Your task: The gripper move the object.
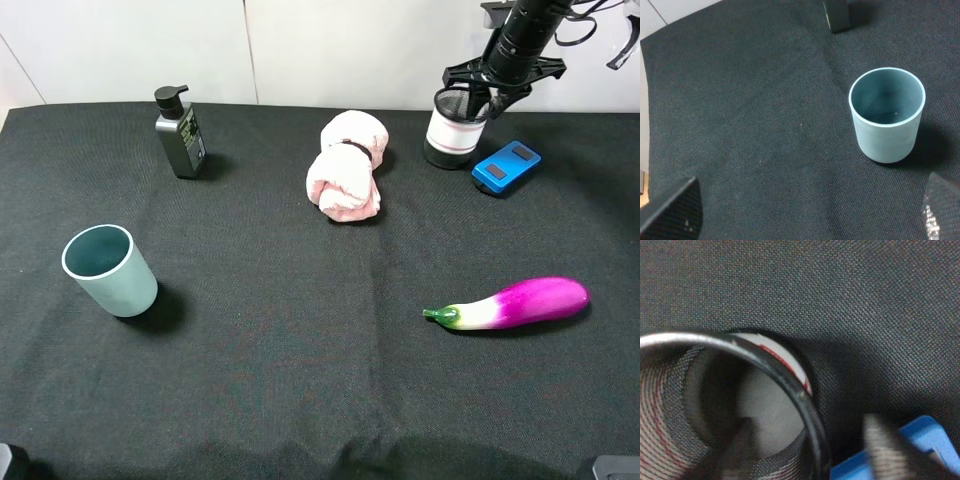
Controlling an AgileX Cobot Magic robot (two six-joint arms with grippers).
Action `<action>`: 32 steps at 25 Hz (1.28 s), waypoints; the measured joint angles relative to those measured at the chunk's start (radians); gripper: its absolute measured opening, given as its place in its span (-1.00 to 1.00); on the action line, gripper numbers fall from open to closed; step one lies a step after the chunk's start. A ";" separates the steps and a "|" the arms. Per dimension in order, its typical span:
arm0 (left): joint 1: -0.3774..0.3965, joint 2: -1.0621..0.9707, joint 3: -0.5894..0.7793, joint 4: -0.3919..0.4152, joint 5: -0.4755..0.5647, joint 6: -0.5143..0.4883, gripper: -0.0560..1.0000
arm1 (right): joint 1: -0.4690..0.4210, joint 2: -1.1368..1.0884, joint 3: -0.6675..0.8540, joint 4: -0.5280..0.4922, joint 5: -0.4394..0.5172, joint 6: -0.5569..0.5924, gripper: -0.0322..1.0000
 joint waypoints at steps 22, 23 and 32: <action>0.000 0.000 0.000 0.000 0.000 0.000 0.87 | 0.000 -0.030 -0.001 0.000 0.042 0.000 0.37; 0.000 0.000 0.000 0.000 0.000 0.000 0.87 | 0.000 -0.040 -0.001 0.000 0.048 0.000 0.38; 0.000 0.000 0.000 0.000 0.000 0.000 0.87 | 0.000 -0.118 -0.001 -0.003 0.161 -0.007 0.41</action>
